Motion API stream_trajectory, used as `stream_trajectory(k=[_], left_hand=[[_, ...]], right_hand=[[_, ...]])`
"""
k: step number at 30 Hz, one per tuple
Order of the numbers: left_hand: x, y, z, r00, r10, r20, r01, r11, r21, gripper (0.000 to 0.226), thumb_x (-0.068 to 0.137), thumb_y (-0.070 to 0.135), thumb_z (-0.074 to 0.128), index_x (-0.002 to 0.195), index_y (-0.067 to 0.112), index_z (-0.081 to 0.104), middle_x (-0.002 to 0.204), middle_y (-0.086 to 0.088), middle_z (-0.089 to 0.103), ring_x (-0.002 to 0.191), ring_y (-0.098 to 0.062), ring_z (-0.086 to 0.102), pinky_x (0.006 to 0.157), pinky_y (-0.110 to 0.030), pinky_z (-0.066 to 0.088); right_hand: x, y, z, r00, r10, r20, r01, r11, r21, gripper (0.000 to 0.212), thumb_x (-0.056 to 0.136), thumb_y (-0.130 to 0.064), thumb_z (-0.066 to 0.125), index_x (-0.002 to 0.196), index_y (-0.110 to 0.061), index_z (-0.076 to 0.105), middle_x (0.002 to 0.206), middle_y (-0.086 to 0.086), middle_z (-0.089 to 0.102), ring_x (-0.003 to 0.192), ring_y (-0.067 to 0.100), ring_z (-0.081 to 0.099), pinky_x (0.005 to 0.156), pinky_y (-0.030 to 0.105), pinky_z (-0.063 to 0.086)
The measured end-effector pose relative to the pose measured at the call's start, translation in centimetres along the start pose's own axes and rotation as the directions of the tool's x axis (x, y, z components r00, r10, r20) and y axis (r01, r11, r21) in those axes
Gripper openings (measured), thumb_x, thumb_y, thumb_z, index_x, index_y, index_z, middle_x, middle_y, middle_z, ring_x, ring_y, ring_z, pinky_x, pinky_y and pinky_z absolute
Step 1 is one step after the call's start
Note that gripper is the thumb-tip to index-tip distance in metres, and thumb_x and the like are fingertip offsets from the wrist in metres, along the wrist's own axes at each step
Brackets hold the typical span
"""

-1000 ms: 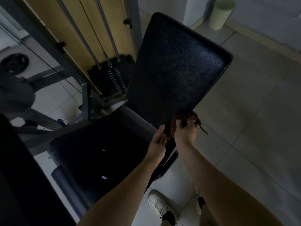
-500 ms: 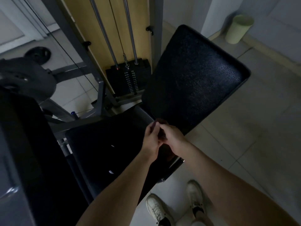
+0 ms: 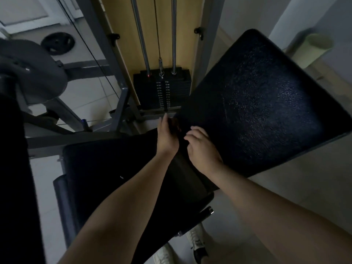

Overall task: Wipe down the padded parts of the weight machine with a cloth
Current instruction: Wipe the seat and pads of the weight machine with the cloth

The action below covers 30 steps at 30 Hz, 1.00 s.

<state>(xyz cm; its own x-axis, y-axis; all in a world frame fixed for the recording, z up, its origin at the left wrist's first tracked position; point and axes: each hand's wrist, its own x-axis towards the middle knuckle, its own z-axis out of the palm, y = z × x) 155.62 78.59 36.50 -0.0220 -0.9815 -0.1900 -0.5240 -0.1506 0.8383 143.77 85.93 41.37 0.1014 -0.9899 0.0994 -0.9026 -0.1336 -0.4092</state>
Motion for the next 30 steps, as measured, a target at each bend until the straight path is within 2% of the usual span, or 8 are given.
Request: stream_trajectory(k=[4, 10, 14, 16, 18, 22, 26, 30], left_hand=[[0.9, -1.3, 1.4, 0.997, 0.078, 0.001, -0.076, 0.977, 0.197, 0.058, 0.093, 0.032, 0.049, 0.149, 0.028, 0.036, 0.145, 0.001, 0.052, 0.137, -0.023, 0.045, 0.109, -0.045, 0.044], [-5.3, -1.5, 2.2, 0.999, 0.048, 0.017, -0.051, 0.945, 0.323, 0.056, 0.100, 0.017, 0.048, 0.155, 0.015, 0.034, 0.160, -0.001, 0.036, 0.151, -0.018, 0.019, 0.123, -0.033, 0.021], [-10.7, -2.1, 3.2, 0.991, 0.108, 0.073, -0.125, 0.947, 0.296, 0.054, 0.101, 0.011, 0.048, 0.154, 0.016, 0.038, 0.162, -0.001, 0.032, 0.151, -0.016, 0.022, 0.125, -0.029, 0.012], [-11.1, -2.2, 3.3, 0.997, 0.059, 0.049, -0.069, 0.970, 0.235, 0.051, 0.100, 0.012, 0.051, 0.151, 0.018, 0.044, 0.162, 0.001, 0.030, 0.150, -0.016, 0.025, 0.123, -0.028, 0.019], [-10.4, -1.9, 2.6, 1.000, 0.022, -0.016, -0.018, 0.983, 0.180, 0.048, 0.098, 0.013, 0.057, 0.146, 0.019, 0.050, 0.159, -0.001, 0.028, 0.141, -0.016, 0.038, 0.113, -0.021, 0.031], [-5.5, -0.4, 0.3, 0.976, -0.015, -0.217, 0.030, 0.998, 0.064, 0.045, 0.096, 0.012, 0.059, 0.141, 0.018, 0.050, 0.151, -0.005, 0.034, 0.125, -0.018, 0.051, 0.094, -0.019, 0.037], [-1.3, -0.7, 1.7, 0.984, 0.024, -0.177, 0.009, 0.984, 0.180, 0.043, 0.098, 0.007, 0.048, 0.141, 0.011, 0.053, 0.149, -0.010, 0.046, 0.145, -0.025, 0.034, 0.119, -0.032, 0.027], [-3.3, -2.2, 3.1, 0.985, 0.042, -0.167, 0.002, 0.966, 0.259, 0.049, 0.096, 0.010, 0.053, 0.145, 0.013, 0.049, 0.150, -0.005, 0.048, 0.149, -0.024, 0.026, 0.124, -0.037, 0.018]], right_hand=[[-0.3, 0.4, 0.5, 0.999, -0.048, -0.012, 0.048, 0.998, -0.047, 0.023, 0.083, 0.000, 0.063, 0.104, 0.002, 0.072, 0.119, 0.011, 0.065, 0.132, 0.026, 0.048, 0.111, 0.025, 0.028], [-0.6, -0.1, -0.7, 1.000, 0.014, 0.019, -0.015, 0.997, 0.077, 0.029, 0.087, 0.001, 0.060, 0.115, 0.002, 0.068, 0.122, 0.013, 0.063, 0.133, 0.025, 0.046, 0.108, 0.025, 0.030], [-1.4, -0.2, -1.4, 0.998, 0.014, 0.065, -0.018, 0.997, 0.069, 0.028, 0.090, -0.003, 0.059, 0.117, -0.001, 0.067, 0.124, 0.011, 0.062, 0.136, 0.022, 0.043, 0.109, 0.026, 0.031], [-1.7, -0.3, -1.5, 0.997, 0.004, 0.083, -0.010, 0.997, 0.070, 0.029, 0.091, -0.003, 0.058, 0.118, -0.001, 0.067, 0.125, 0.011, 0.062, 0.136, 0.022, 0.042, 0.109, 0.026, 0.031], [-1.8, -0.3, -1.5, 0.995, 0.006, 0.101, -0.013, 0.997, 0.071, 0.030, 0.090, -0.003, 0.058, 0.119, 0.000, 0.066, 0.126, 0.011, 0.061, 0.137, 0.023, 0.042, 0.110, 0.027, 0.032], [-1.7, 0.0, -1.1, 0.995, -0.012, 0.097, 0.006, 0.998, 0.070, 0.030, 0.085, 0.001, 0.061, 0.114, 0.000, 0.068, 0.119, 0.013, 0.064, 0.130, 0.027, 0.049, 0.108, 0.034, 0.041], [-1.9, 0.4, -0.6, 0.996, -0.060, 0.069, 0.056, 0.997, 0.062, 0.029, 0.084, 0.001, 0.061, 0.112, 0.000, 0.068, 0.116, 0.011, 0.064, 0.126, 0.026, 0.052, 0.104, 0.031, 0.042], [-1.8, 0.6, -0.5, 0.998, -0.055, 0.044, 0.051, 0.995, 0.083, 0.029, 0.085, 0.000, 0.062, 0.113, -0.001, 0.068, 0.119, 0.011, 0.063, 0.126, 0.025, 0.052, 0.104, 0.030, 0.042]])
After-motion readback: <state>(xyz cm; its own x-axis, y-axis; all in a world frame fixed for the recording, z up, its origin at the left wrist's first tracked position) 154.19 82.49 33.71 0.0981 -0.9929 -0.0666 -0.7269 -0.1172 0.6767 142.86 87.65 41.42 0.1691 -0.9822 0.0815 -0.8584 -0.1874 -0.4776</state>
